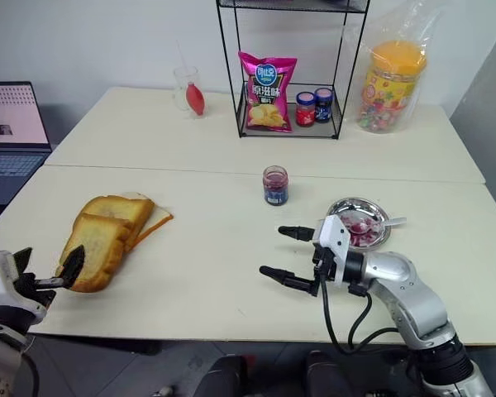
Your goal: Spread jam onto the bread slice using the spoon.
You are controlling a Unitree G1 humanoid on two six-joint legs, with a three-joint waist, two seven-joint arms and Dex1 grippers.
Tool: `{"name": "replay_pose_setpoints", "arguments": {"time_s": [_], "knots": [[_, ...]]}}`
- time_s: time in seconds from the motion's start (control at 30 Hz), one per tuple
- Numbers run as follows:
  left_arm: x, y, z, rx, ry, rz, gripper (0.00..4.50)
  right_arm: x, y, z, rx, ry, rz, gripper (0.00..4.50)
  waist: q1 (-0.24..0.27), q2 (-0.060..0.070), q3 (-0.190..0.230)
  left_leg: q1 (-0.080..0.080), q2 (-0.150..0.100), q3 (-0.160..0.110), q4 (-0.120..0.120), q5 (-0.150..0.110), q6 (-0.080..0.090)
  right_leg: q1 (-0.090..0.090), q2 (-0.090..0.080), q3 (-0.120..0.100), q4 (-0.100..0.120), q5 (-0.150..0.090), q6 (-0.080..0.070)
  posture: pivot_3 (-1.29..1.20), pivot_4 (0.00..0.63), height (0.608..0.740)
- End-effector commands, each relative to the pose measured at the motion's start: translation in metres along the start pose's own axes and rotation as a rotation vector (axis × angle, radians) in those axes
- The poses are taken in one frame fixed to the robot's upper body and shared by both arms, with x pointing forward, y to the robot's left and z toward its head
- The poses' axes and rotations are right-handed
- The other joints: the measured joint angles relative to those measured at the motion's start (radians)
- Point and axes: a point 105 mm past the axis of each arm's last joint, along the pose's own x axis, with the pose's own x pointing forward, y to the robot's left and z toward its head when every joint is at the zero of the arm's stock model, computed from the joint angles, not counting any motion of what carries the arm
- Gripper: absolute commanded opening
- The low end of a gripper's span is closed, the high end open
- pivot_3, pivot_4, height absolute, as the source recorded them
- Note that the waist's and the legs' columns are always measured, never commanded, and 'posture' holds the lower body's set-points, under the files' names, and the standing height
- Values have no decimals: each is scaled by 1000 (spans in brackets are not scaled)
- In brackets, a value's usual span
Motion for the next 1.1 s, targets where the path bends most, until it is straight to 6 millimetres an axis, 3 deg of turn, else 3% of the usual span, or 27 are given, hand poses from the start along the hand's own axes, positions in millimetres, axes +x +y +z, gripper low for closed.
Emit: {"name": "replay_pose_setpoints", "arguments": {"time_s": [0.03, 0.47, 0.7, 1.1], "knots": [[2, -17, 1, 72, 18, -94, 4500, -2, 0, 8, -45, -18, -9, 4465, -1, 0, 0, 0, 0, 0, 0, 0, 0, 0, 0, 0, 0, 0, 0, 0, 150, 740], [4, -22, -29, 85, 180, -94, 4500, -6, 7, 7, -41, -10, -25, 4465, -1, 0, 0, 0, 1, 0, -1, 0, 0, -1, 0, 0, 0, -1, -1, 0, 150, 740], [6, -12, -40, 67, 253, -19, 3222, -6, 13, 12, -32, -13, 19, 4500, -1, 0, 0, 0, 1, 0, -1, 0, 0, -1, 0, 0, 0, -1, -1, 0, 150, 740], [10, -15, -39, 28, 232, 8, 629, -14, 34, 12, -81, 67, 224, 4500, -1, 0, 0, 0, 1, 0, -1, 0, 0, -1, -1, 0, 0, -1, -1, 0, 150, 740]]}}
